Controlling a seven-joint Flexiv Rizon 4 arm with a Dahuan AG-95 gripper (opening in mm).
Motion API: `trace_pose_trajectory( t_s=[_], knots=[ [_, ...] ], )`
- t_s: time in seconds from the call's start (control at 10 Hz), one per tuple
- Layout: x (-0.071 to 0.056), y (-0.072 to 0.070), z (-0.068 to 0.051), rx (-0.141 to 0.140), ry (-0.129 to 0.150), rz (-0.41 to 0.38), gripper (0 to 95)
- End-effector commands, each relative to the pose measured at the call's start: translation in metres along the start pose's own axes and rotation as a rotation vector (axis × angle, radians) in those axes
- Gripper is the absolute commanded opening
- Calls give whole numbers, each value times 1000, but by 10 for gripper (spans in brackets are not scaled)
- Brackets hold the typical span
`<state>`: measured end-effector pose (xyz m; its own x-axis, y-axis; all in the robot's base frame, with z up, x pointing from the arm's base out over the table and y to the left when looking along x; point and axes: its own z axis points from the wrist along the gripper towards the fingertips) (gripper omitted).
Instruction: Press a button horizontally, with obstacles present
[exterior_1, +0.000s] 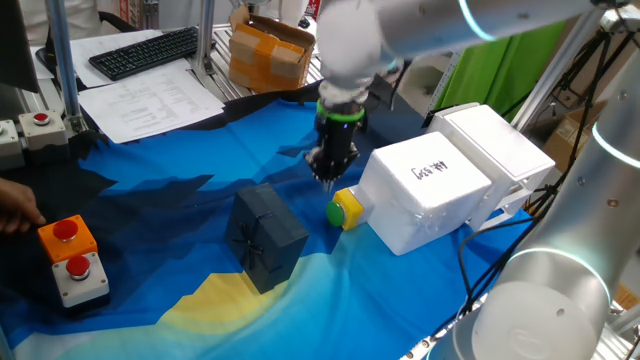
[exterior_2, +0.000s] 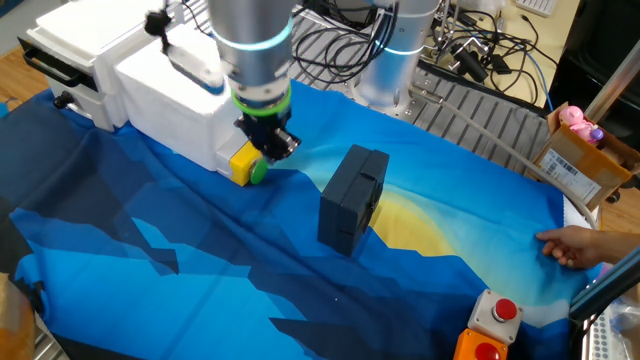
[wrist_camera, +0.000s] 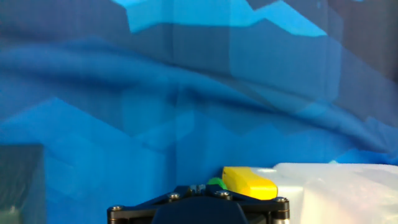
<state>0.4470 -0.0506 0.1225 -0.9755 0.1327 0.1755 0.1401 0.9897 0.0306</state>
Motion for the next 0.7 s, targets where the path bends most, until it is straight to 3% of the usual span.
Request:
trace_pose_trajectory(
  t_s=[0.1,0.3,0.7],
  knots=[
    [18,14,-23,-48,17,60,0],
    [23,18,-30,-48,18,87,0],
    [31,26,-36,-37,48,128,0]
  ],
)
